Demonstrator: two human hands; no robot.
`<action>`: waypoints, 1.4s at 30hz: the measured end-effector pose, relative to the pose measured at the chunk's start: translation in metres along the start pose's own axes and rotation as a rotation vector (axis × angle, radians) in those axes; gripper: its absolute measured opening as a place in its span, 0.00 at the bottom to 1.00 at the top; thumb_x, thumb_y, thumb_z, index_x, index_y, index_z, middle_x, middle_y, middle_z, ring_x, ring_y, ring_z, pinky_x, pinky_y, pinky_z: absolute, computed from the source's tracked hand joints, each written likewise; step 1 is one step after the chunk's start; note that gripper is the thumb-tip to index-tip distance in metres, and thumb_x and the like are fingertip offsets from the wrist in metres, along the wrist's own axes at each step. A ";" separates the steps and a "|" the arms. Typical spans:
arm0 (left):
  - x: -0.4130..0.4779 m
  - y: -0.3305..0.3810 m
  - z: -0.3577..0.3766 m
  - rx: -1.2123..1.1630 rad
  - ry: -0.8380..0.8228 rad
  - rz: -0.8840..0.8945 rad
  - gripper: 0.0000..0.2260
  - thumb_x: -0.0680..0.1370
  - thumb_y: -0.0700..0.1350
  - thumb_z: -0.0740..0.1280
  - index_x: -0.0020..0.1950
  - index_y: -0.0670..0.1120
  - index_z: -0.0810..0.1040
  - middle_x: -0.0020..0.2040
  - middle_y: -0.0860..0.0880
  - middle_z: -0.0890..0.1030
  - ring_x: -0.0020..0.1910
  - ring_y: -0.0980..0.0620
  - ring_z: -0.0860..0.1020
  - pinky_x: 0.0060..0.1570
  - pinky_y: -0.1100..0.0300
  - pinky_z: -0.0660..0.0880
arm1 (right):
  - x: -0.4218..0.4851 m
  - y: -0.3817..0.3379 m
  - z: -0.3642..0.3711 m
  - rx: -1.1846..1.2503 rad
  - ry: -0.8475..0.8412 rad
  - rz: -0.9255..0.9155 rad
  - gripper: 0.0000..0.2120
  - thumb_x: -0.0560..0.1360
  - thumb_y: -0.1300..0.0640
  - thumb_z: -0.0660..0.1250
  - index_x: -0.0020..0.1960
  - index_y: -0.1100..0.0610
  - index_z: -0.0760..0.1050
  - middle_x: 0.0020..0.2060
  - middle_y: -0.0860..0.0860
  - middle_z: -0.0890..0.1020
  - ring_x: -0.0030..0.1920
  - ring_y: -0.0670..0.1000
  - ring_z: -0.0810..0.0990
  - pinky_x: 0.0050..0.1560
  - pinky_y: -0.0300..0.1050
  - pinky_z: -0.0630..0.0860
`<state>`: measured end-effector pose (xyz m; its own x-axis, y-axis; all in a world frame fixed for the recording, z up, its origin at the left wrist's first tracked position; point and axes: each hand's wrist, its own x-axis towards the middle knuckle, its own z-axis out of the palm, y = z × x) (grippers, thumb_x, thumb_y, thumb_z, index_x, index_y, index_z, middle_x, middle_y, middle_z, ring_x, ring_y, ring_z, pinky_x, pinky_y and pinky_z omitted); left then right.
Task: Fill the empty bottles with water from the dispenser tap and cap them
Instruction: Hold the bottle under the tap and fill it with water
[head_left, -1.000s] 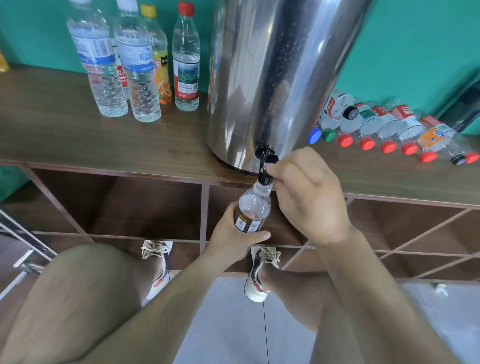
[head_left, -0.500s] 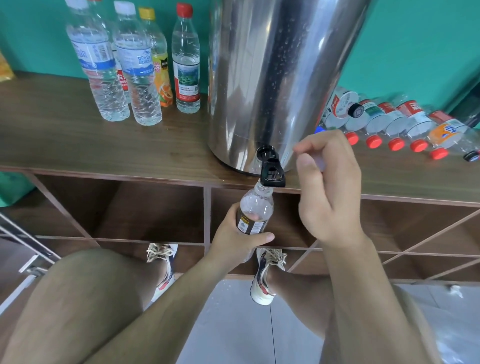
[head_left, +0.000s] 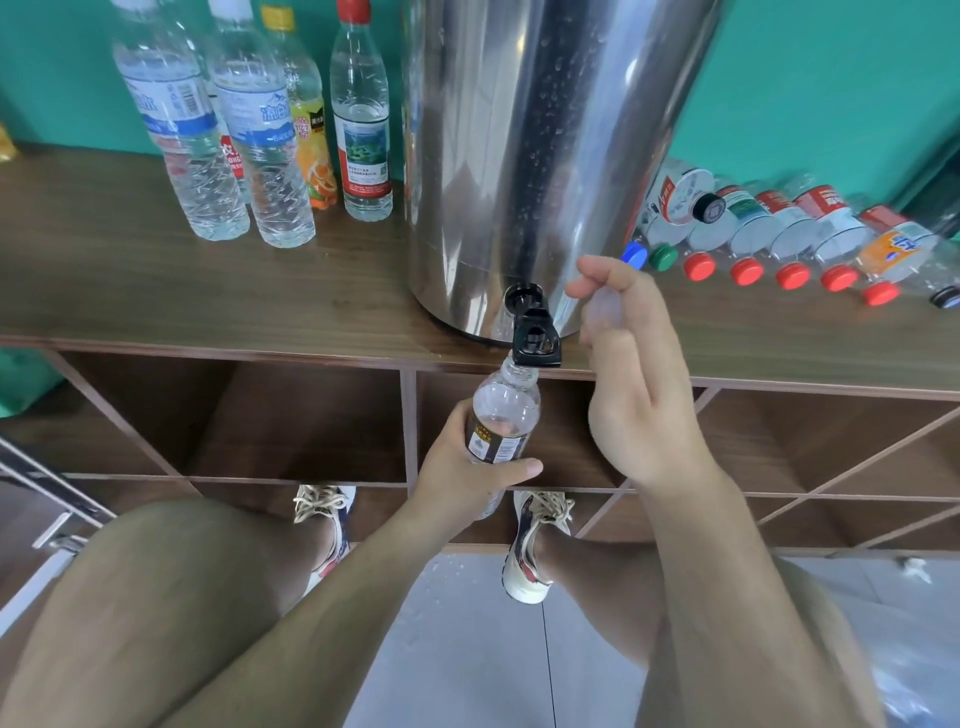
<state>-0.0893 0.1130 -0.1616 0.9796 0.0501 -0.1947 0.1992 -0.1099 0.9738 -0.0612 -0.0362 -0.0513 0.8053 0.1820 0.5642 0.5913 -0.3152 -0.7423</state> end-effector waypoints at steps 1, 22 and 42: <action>0.000 0.000 0.000 -0.001 -0.002 -0.002 0.30 0.69 0.40 0.82 0.61 0.59 0.70 0.51 0.61 0.81 0.43 0.76 0.77 0.36 0.79 0.71 | 0.000 0.003 0.000 -0.029 -0.013 -0.016 0.21 0.84 0.59 0.51 0.75 0.59 0.66 0.62 0.54 0.75 0.59 0.47 0.73 0.68 0.55 0.72; -0.002 0.005 0.001 -0.025 -0.005 -0.025 0.34 0.69 0.47 0.82 0.67 0.61 0.67 0.54 0.65 0.79 0.51 0.67 0.77 0.44 0.70 0.69 | 0.004 0.085 -0.026 -0.376 0.174 0.538 0.13 0.77 0.51 0.75 0.60 0.47 0.79 0.49 0.34 0.78 0.65 0.51 0.76 0.71 0.57 0.71; 0.001 -0.001 0.002 -0.082 -0.013 -0.009 0.32 0.68 0.42 0.83 0.65 0.59 0.72 0.54 0.60 0.84 0.51 0.67 0.81 0.44 0.70 0.75 | 0.016 -0.034 -0.001 -0.302 -0.225 0.179 0.25 0.74 0.46 0.78 0.68 0.50 0.79 0.54 0.41 0.83 0.52 0.40 0.79 0.58 0.32 0.74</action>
<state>-0.0887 0.1111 -0.1632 0.9781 0.0378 -0.2048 0.2059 -0.0276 0.9782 -0.0687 -0.0234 -0.0163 0.9033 0.2882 0.3177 0.4289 -0.6134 -0.6631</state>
